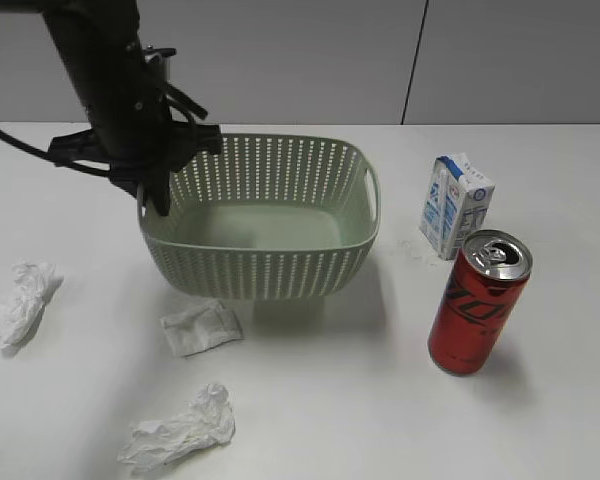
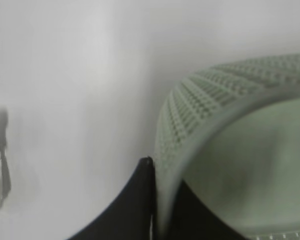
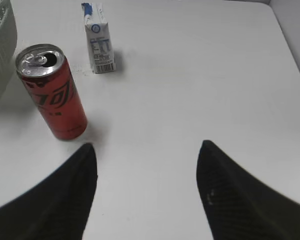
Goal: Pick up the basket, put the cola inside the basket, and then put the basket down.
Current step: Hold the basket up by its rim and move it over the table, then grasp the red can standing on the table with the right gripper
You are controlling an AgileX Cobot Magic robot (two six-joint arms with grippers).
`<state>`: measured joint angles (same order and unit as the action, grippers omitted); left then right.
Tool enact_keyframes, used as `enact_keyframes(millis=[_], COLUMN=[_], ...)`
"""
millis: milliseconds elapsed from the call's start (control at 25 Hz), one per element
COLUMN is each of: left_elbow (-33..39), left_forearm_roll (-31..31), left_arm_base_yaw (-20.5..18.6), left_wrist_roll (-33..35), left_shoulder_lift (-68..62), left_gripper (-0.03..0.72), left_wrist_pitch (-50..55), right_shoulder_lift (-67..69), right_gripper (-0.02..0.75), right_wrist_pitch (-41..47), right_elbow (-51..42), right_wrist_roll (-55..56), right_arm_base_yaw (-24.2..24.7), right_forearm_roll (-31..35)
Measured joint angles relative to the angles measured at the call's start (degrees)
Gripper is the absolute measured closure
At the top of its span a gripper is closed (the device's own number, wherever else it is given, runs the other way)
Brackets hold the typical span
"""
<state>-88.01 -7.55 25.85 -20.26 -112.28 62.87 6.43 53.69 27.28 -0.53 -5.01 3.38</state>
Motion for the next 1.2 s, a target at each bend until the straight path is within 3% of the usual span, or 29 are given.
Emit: enact_keyframes(millis=[320,520,680,800,960,1200], left_elbow=[22.4,27.3,30.2,31.2,31.3,31.3], left_forearm_roll=[-0.7,-0.8,-1.3,-1.3,-1.4,-1.4], left_arm_base_yaw=[-0.4,-0.5,-0.5,-0.5,-0.5,-0.5], left_wrist_roll=[0.1,0.1,0.2,0.2,0.3,1.3], left_shoulder_lift=[15.2,20.7,22.5,22.5,22.5,22.5], left_gripper=[0.690,0.690,0.690,0.690,0.690,0.690], left_wrist_pitch=[-10.2,-12.7,-15.2,-16.2,-17.0,-17.8], right_shoulder_lift=[26.5,43.5,56.2,64.0,72.2,79.2], right_gripper=[0.260,0.258,0.210,0.136,0.080,0.073], right_wrist_pitch=[2.2,4.8,7.1,6.9,3.2,-2.2], right_elbow=[13.8,25.0,31.2,33.4,33.7,33.7], right_wrist_roll=[-0.3,-5.9,-6.8,-4.5,4.0,13.6], right_arm_base_yaw=[0.0,-0.4,-5.2,-12.6,-21.0,-22.0], right_forearm_roll=[4.4,12.0,14.7,12.5,4.5,0.5])
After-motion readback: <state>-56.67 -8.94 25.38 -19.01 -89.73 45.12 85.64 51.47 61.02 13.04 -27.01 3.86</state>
